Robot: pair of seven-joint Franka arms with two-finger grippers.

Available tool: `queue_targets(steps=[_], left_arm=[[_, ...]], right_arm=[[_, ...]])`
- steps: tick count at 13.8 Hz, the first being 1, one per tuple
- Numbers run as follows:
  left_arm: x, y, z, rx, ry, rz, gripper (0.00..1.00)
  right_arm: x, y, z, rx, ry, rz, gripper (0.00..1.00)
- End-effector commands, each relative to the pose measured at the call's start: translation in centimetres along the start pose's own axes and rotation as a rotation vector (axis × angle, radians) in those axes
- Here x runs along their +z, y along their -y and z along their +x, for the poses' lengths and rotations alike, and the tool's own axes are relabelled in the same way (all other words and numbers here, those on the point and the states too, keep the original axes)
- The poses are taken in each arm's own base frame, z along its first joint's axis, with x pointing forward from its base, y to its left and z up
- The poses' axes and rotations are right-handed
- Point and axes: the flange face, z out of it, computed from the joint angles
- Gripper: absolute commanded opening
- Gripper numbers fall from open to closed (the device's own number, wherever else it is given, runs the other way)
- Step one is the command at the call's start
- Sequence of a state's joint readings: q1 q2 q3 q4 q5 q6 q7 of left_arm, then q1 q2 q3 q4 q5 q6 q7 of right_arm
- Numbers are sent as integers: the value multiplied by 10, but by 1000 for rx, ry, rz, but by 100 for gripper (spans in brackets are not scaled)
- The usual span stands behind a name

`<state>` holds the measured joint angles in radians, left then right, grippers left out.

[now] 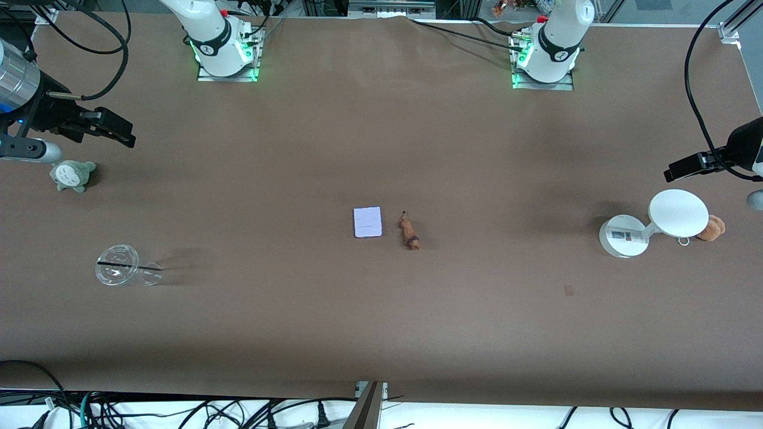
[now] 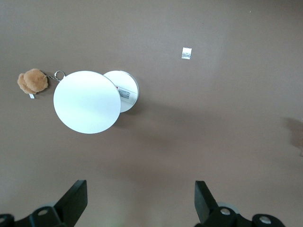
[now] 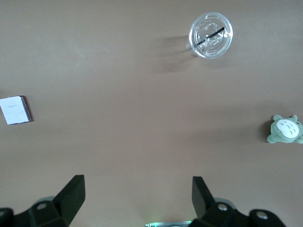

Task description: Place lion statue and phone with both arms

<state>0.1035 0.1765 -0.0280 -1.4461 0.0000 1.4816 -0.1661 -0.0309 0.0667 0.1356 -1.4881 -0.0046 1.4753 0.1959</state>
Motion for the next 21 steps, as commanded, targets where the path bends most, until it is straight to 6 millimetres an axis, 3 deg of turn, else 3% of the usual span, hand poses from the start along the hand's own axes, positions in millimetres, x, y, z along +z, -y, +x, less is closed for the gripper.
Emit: queue_targets(steps=[1, 17, 21], left_arm=[[-4, 2, -1, 21, 6, -17, 100], [-3, 3, -1, 19, 7, -17, 100], [9, -25, 3, 18, 37, -71, 100]], right_arm=[[-6, -1, 2, -5, -13, -9, 100], [-6, 0, 2, -7, -11, -10, 100], [-6, 0, 2, -7, -13, -10, 100]])
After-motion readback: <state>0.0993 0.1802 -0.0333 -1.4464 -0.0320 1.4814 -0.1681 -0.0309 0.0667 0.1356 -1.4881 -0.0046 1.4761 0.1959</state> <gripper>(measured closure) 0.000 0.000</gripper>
